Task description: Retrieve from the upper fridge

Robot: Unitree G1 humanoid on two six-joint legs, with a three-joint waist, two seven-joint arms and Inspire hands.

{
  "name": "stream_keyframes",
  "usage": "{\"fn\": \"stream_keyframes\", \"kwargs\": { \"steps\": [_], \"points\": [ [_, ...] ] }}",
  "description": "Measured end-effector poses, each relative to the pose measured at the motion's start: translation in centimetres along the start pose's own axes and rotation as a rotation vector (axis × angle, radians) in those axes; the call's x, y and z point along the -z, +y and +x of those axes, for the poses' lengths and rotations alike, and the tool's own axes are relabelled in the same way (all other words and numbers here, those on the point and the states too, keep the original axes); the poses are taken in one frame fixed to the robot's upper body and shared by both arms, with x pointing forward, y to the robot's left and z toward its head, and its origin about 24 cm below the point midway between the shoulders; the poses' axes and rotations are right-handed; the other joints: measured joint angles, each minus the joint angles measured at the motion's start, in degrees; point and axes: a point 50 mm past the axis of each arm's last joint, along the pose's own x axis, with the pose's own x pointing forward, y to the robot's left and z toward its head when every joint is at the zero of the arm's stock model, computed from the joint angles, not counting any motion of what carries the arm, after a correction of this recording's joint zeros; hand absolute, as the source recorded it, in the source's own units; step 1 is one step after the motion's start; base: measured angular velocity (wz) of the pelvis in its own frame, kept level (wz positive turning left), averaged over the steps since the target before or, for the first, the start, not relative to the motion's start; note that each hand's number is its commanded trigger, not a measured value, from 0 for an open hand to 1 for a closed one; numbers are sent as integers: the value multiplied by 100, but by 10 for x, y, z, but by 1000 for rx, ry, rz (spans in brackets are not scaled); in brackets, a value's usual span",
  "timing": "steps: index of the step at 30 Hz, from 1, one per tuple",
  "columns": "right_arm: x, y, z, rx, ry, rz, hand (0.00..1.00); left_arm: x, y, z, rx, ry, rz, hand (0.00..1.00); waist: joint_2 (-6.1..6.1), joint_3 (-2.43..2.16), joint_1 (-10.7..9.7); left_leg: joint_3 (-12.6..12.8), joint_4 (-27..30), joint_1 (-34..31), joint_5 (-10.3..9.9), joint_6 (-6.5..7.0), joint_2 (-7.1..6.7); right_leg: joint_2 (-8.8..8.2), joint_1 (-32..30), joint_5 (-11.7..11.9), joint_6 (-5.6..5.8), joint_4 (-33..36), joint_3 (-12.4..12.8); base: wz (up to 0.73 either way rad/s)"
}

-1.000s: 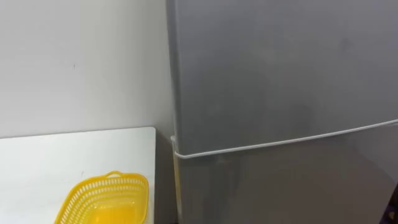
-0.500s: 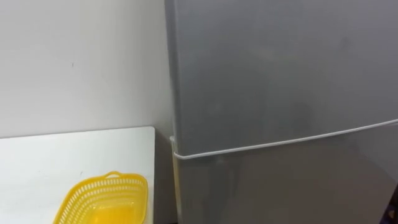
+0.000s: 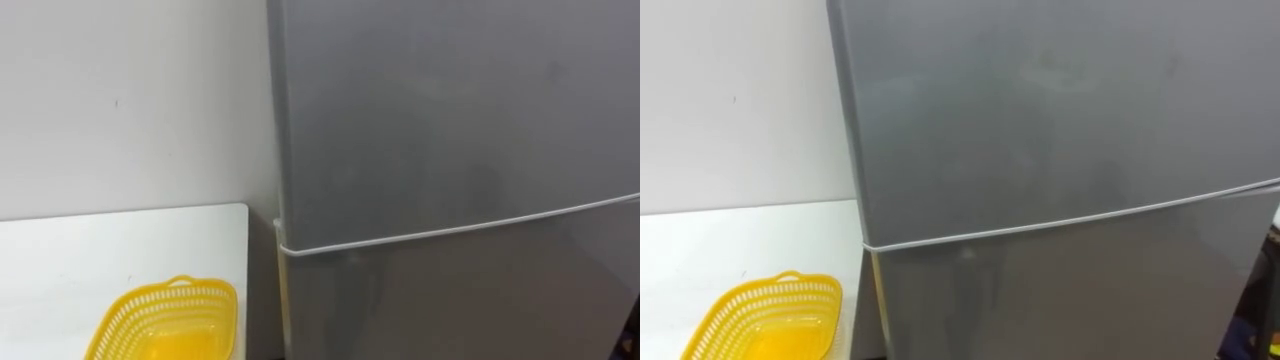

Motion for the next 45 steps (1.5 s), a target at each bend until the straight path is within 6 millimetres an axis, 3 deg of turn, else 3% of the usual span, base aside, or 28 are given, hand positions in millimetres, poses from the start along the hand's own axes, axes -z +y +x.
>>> {"fn": "stream_keyframes", "kwargs": {
  "steps": [9,15,18,21,26,29,36,45],
  "points": [
    [-3,-5,-1,23,-8,41,0,11,4,0,-59,16,-217,0,51,4,-6,9,21,11,0,1,2,-6,13,0,-1,13,-13,0],
    [-4,-6,-1,35,-16,72,0,15,11,-1,-157,29,-471,0,44,11,8,-9,-11,2,0,1,1,-5,3,0,0,2,-69,1],
    [-6,-7,-1,37,-29,75,0,-2,25,-5,-231,-58,-711,0,35,25,54,-30,-17,-9,0,0,-1,-4,-3,0,0,0,-68,3],
    [-11,-9,-2,61,-62,64,0,-41,56,-20,-357,-282,-943,0,36,28,161,-31,-12,-48,0,1,-6,-8,-8,1,-1,21,-67,0],
    [-12,-11,-3,86,-101,52,0,-71,77,-35,-447,-421,-1125,0,92,-1,289,-8,-50,0,0,0,-10,-13,-11,2,0,25,-63,-3],
    [-10,-9,-3,90,-122,51,0,-75,84,-46,-511,-461,-1213,0,58,-28,312,-38,-55,4,0,0,-11,-11,1,2,0,19,-73,1],
    [-9,-10,-3,98,-146,49,0,-84,106,-69,-685,-556,-1358,0,32,-21,453,-77,-40,8,0,1,-15,-8,-14,3,0,42,-44,1],
    [-9,-13,-4,99,-159,31,0,-111,138,-138,-889,-924,-1462,0,97,-22,438,-202,-25,-9,-4,7,-21,3,-40,10,-12,100,-28,1]
  ]
}}
